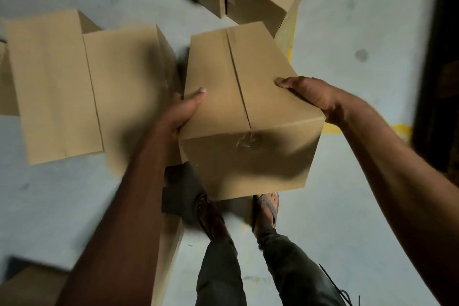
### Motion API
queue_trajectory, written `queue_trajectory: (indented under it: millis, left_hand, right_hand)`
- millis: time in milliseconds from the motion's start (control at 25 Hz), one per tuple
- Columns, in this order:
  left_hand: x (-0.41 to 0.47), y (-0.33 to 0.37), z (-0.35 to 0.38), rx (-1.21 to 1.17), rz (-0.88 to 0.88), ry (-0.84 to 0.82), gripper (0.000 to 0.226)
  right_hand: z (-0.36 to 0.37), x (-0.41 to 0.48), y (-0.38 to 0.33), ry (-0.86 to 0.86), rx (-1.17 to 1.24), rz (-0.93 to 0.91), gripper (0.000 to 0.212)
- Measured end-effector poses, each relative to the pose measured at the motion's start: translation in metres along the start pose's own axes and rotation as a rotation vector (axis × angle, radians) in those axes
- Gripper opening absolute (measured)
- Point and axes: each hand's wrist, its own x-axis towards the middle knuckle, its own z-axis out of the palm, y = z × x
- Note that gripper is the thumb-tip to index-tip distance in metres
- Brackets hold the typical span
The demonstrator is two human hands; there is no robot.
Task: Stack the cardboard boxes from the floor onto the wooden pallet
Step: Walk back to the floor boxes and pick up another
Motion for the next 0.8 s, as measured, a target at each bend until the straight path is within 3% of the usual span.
queue_trajectory:
  millis: [160,320,440,800]
  left_hand:
    - [-0.122,0.069,-0.003,0.099,0.052,-0.046,0.055]
    - [-0.234,0.088,-0.003,0.173,0.188,0.036,0.066]
    - [-0.305,0.079,0.001,0.182,0.274,0.02,0.074]
    - [-0.488,0.026,0.023,0.141,0.708,-0.044,0.052]
  right_hand:
    - [-0.014,-0.097,-0.011,-0.136,0.133,0.058,0.034]
    - [-0.023,-0.2,0.003,-0.138,0.2,-0.014,0.04]
    - [-0.027,-0.279,0.026,-0.074,0.245,-0.166,0.05]
    - [0.01,-0.528,0.128,0.296,0.349,-0.552,0.083]
